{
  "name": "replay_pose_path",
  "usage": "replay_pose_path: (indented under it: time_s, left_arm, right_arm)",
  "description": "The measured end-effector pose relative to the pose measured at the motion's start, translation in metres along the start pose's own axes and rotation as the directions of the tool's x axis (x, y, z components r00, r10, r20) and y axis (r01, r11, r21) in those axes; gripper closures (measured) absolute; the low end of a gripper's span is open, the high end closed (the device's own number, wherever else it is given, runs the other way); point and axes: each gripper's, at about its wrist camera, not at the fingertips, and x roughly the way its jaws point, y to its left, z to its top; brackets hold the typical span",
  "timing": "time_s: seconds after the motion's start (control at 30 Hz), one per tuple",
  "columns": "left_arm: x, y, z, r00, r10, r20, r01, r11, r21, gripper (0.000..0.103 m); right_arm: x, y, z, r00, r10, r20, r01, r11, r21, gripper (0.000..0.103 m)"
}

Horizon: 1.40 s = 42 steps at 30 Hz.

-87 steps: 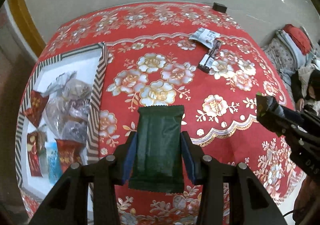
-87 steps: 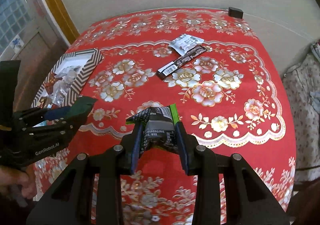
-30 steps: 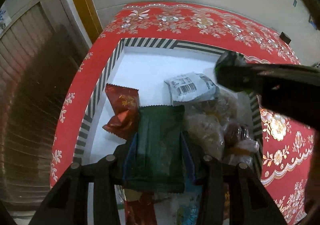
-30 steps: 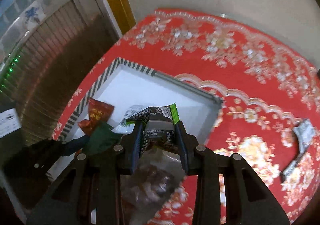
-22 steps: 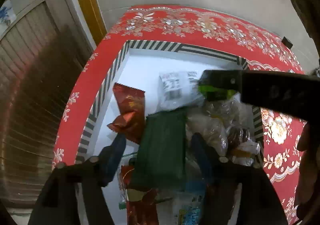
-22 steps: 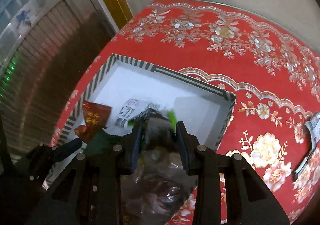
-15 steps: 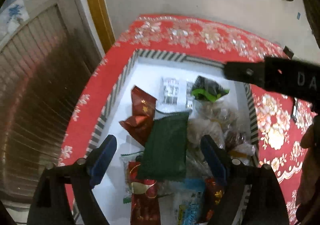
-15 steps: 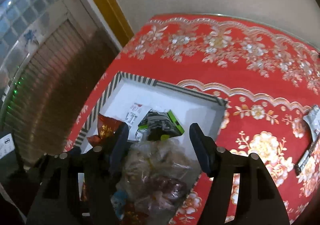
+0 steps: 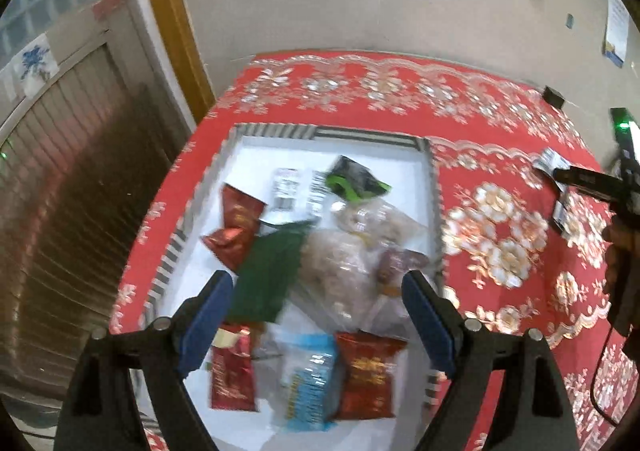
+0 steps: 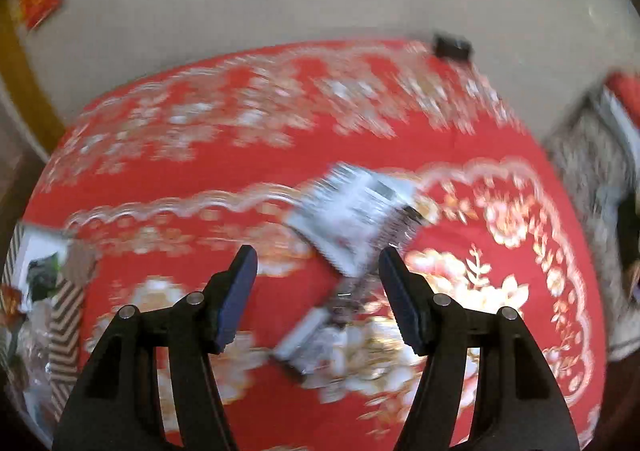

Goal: Organize snacks
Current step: 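Grasp the brown chocolate bar with the right gripper while the left grasps the white packet, then carry the white packet and brown chocolate bar over the white tray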

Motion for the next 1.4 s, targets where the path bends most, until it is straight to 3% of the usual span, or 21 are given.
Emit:
replay_pose_path:
  time_s: [0.1,0.2,0.23,0.27,0.3,0.37,0.4,0.47,0.53,0.6,0.67,0.77,0.87,1.13,1.2,1.27,1.4]
  left_arm:
    - [0.002,-0.018,-0.002,1.0,-0.01,-0.026,0.01,1.0,0.026,0.015]
    - [0.001,-0.036,0.001,1.0,-0.016,-0.025,0.018,0.998,0.053,0.015]
    - [0.002,-0.043,0.004,0.999,-0.022,-0.024,0.023,0.998,0.063,0.015]
    - [0.002,-0.051,0.009,0.999,-0.032,-0.022,0.034,0.997,0.075,0.015]
    - [0.003,-0.06,0.015,0.999,-0.047,-0.017,0.048,0.995,0.089,0.015]
    - [0.006,-0.086,0.032,0.997,-0.081,-0.003,0.081,0.988,0.135,0.015]
    - [0.008,-0.1,0.041,0.994,-0.105,0.001,0.103,0.981,0.166,0.015]
    - [0.016,-0.138,0.06,0.987,-0.158,0.005,0.152,0.956,0.252,0.015]
    - [0.03,-0.182,0.077,0.973,-0.227,-0.043,0.227,0.908,0.352,0.015]
    - [0.044,-0.217,0.092,0.95,-0.302,-0.085,0.31,0.867,0.39,0.015]
    - [0.06,-0.247,0.103,0.942,-0.318,-0.11,0.335,0.852,0.403,0.015]
    - [0.087,-0.286,0.116,0.95,-0.281,-0.133,0.311,0.85,0.425,0.015]
    - [0.112,-0.313,0.122,0.949,-0.257,-0.185,0.312,0.858,0.409,0.015]
    - [0.14,-0.334,0.115,0.96,-0.191,-0.203,0.263,0.865,0.427,0.015]
    - [0.141,-0.329,0.115,0.952,-0.222,-0.211,0.29,0.874,0.39,0.023]
    - [0.137,-0.327,0.115,0.946,-0.244,-0.213,0.31,0.874,0.375,0.047]
    - [0.126,-0.318,0.1,0.951,-0.223,-0.212,0.291,0.874,0.388,0.048]
  right_arm:
    - [0.02,-0.008,0.001,0.994,-0.049,-0.097,0.053,0.998,0.035,0.039]
    - [0.026,-0.003,-0.003,0.985,-0.131,-0.115,0.129,0.991,-0.023,0.04]
    - [0.024,-0.006,-0.005,0.988,-0.111,-0.107,0.11,0.994,-0.023,0.04]
    - [0.021,-0.01,-0.007,0.99,-0.09,-0.109,0.089,0.996,-0.014,0.048]
    - [0.017,-0.015,-0.008,0.992,-0.084,-0.096,0.083,0.996,-0.015,0.065]
    - [0.012,-0.027,-0.011,0.993,-0.079,-0.091,0.075,0.996,-0.042,0.081]
    - [0.009,-0.035,-0.013,0.993,-0.068,-0.096,0.064,0.997,-0.046,0.083]
    - [0.004,-0.048,-0.019,0.994,-0.049,-0.101,0.044,0.998,-0.044,0.084]
    - [-0.001,-0.064,-0.028,0.994,-0.039,-0.104,0.036,0.999,-0.03,0.084]
    - [-0.011,-0.08,-0.041,0.994,-0.028,-0.11,0.027,1.0,-0.009,0.084]
    - [-0.021,-0.097,-0.056,0.993,-0.01,-0.121,0.012,1.0,0.019,0.084]
    - [-0.041,-0.112,-0.084,0.99,0.016,-0.138,-0.01,0.999,0.04,0.084]
    - [-0.059,-0.118,-0.111,0.988,0.033,-0.151,-0.028,0.999,0.036,0.084]
    - [-0.074,-0.117,-0.139,0.986,0.054,-0.156,-0.054,0.999,0.007,0.084]
    - [-0.075,-0.118,-0.14,0.986,0.057,-0.155,-0.057,0.998,-0.001,0.084]
    - [-0.077,-0.118,-0.142,0.986,0.06,-0.157,-0.061,0.998,-0.004,0.084]
    - [-0.078,-0.119,-0.143,0.985,0.066,-0.16,-0.068,0.998,-0.007,0.084]
